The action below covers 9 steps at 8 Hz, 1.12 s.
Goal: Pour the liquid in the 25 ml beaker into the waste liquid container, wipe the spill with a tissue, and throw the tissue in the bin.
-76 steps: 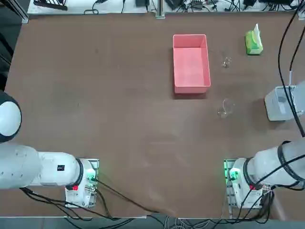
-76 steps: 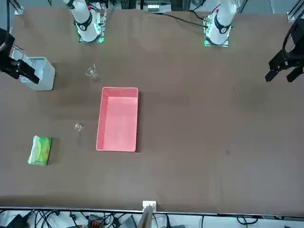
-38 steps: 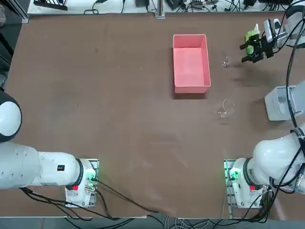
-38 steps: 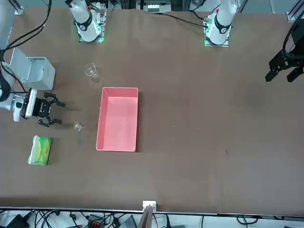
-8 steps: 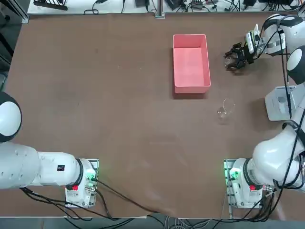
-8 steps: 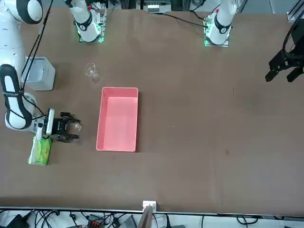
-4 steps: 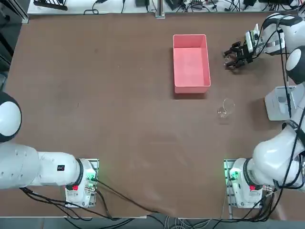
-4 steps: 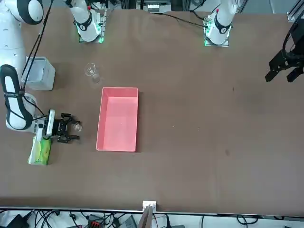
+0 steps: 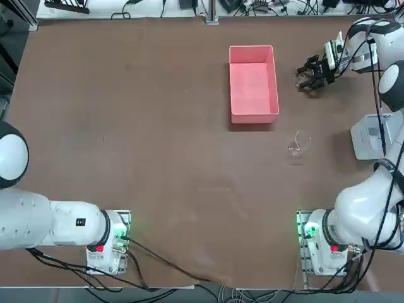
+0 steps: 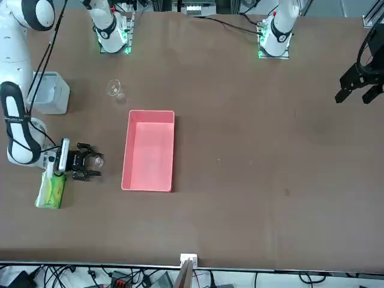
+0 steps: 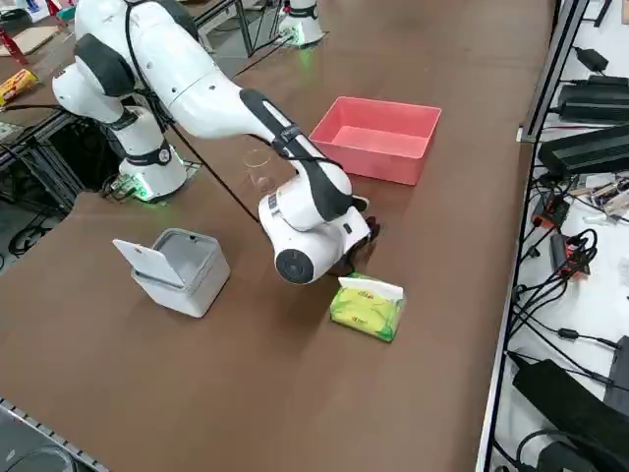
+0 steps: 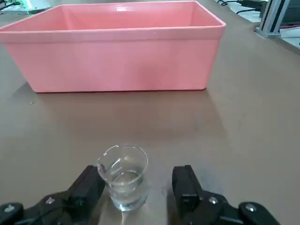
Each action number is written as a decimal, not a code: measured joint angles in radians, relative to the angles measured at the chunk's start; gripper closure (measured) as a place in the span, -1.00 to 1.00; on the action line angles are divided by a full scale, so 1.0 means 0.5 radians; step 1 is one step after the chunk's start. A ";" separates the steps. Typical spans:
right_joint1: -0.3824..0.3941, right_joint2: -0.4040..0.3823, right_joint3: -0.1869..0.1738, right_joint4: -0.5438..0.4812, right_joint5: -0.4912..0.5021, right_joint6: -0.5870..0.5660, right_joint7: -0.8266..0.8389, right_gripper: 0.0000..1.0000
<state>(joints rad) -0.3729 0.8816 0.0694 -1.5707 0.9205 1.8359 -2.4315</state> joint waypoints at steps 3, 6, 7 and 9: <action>0.012 0.004 0.000 0.000 0.009 0.004 0.000 -0.77; 0.028 0.012 0.000 0.000 0.032 0.006 0.000 -0.77; 0.032 0.014 0.000 0.000 0.034 0.007 0.000 -0.74; 0.035 0.016 0.000 0.000 0.035 0.008 0.000 -0.58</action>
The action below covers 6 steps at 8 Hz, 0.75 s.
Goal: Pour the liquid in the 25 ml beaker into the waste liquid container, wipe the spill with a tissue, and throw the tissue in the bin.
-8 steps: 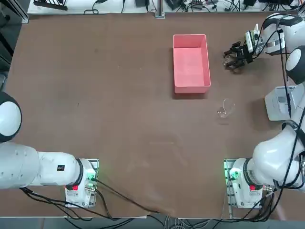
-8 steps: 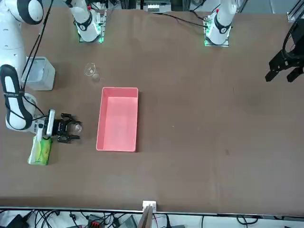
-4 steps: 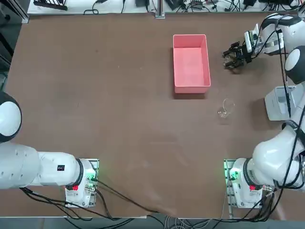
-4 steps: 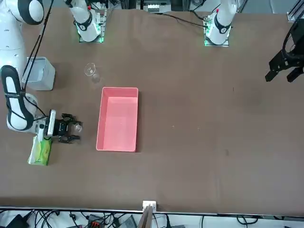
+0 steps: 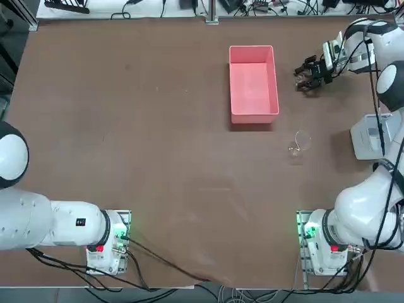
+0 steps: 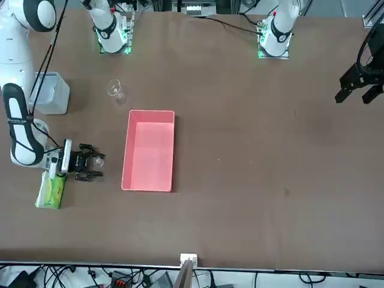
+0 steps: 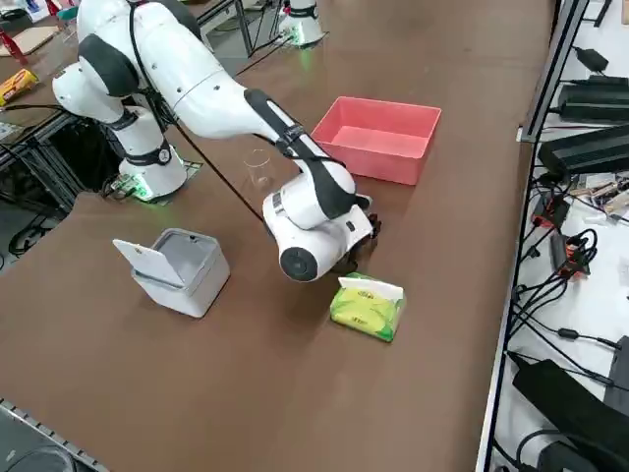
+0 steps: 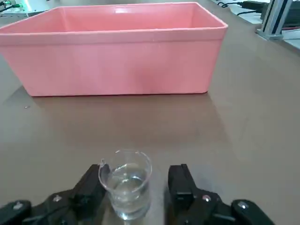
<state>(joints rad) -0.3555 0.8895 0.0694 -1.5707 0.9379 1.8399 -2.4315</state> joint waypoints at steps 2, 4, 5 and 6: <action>0.000 0.002 0.000 0.000 0.000 0.001 0.000 -0.18; 0.000 0.003 0.000 0.000 0.002 0.001 0.000 0.00; 0.000 0.003 0.000 0.002 0.004 0.001 0.000 0.07; 0.000 0.003 0.000 0.002 0.005 0.001 0.000 0.07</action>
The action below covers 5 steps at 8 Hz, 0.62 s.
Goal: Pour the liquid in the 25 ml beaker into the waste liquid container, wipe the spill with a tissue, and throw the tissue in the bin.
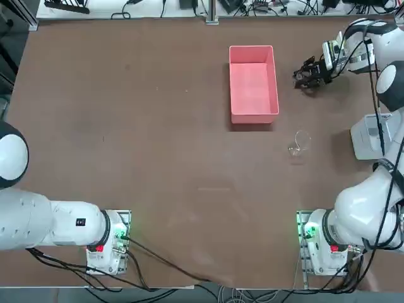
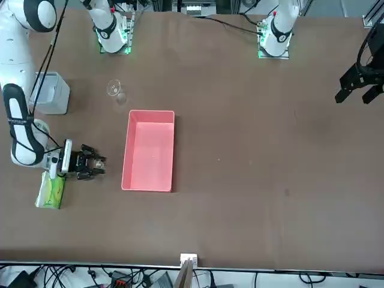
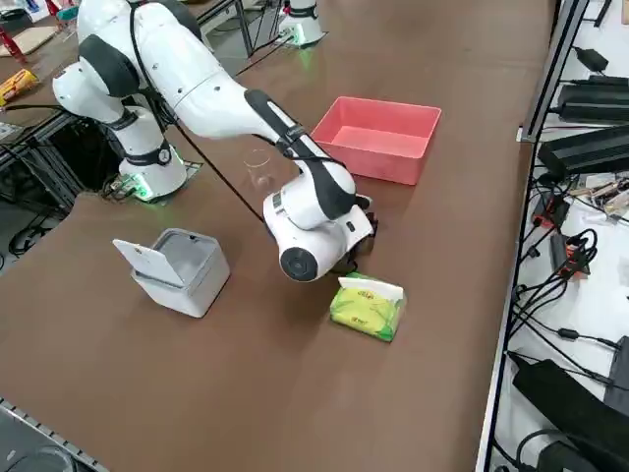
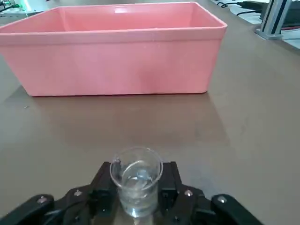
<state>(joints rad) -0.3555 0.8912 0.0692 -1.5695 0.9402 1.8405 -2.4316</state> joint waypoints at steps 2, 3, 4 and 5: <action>0.000 0.000 0.000 0.001 0.005 0.001 0.000 0.07; 0.000 0.000 0.000 0.005 0.011 0.003 0.000 0.07; 0.000 0.001 0.000 0.018 0.020 0.004 0.000 0.07; 0.000 0.001 0.000 0.040 0.029 0.004 0.001 0.07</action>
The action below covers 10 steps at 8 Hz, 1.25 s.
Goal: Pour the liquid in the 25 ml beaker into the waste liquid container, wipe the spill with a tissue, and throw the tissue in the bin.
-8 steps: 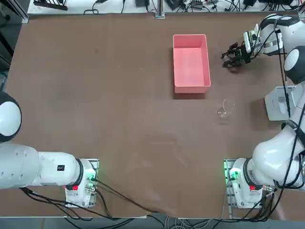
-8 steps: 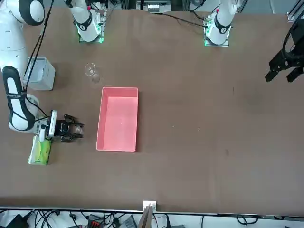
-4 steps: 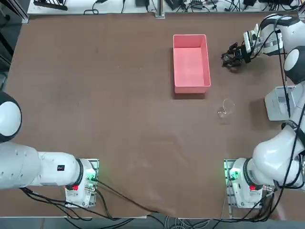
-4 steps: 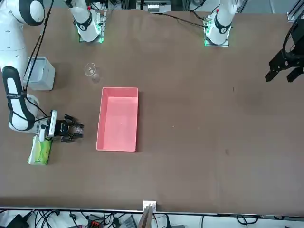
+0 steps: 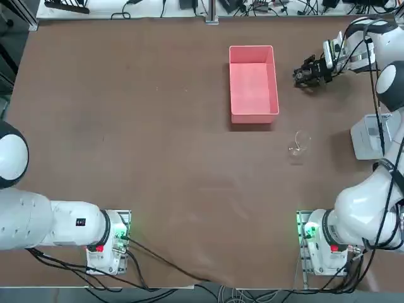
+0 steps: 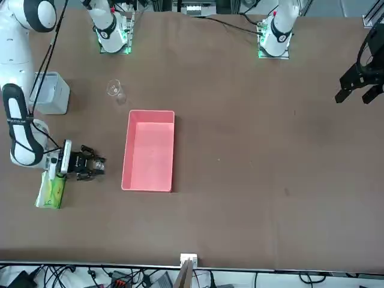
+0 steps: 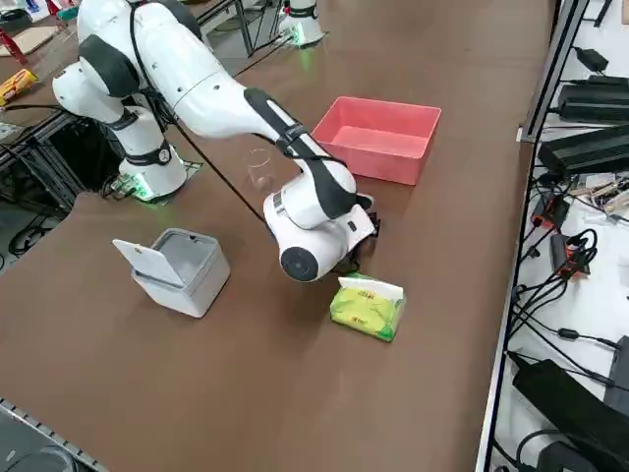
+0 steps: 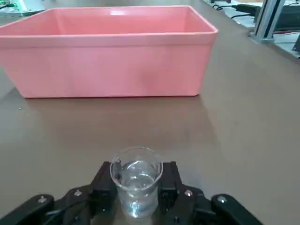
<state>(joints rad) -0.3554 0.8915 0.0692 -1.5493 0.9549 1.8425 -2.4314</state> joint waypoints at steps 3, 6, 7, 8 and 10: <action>0.006 -0.024 0.000 0.053 0.008 0.000 0.033 0.07; 0.070 -0.144 -0.007 0.085 0.009 0.009 0.122 0.07; 0.120 -0.200 -0.037 0.092 0.008 0.012 0.152 0.07; 0.201 -0.264 -0.107 0.096 0.008 0.012 0.191 0.07; 0.468 -0.400 -0.341 0.100 0.007 0.010 0.343 0.07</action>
<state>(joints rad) -0.1216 0.6917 -0.1012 -1.4995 0.9583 1.8477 -2.2597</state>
